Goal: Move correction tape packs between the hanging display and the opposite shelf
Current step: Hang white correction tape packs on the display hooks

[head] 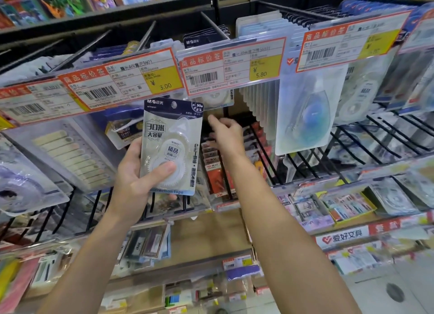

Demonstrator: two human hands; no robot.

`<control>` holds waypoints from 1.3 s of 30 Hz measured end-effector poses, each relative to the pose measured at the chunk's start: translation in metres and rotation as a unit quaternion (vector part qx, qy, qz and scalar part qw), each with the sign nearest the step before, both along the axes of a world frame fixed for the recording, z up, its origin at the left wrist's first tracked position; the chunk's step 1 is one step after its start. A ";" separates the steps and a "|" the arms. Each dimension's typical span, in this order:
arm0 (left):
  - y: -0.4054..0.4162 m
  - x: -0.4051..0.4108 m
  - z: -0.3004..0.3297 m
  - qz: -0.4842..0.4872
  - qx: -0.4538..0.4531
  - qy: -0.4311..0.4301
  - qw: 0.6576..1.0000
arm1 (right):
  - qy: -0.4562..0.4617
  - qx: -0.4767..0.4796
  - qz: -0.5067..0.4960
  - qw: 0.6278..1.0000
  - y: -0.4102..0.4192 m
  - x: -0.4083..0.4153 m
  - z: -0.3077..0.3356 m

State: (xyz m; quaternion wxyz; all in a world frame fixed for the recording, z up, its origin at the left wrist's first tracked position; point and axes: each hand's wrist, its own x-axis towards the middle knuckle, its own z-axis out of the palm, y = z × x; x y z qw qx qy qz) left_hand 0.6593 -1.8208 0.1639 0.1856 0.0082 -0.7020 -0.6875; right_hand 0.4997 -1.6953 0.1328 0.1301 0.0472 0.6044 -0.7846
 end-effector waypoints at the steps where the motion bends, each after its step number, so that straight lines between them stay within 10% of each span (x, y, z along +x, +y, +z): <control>1: 0.002 -0.001 -0.001 0.001 0.004 0.003 1.000 | 0.007 0.048 0.043 0.998 0.007 0.004 0.000; 14: 0.041 0.011 -0.016 -0.021 0.034 0.014 0.999 | 0.276 0.656 0.113 0.693 0.115 0.051 -0.018; 39: 0.086 0.002 0.015 0.005 -0.025 0.080 0.996 | 0.297 0.694 0.123 0.644 0.144 0.062 -0.033</control>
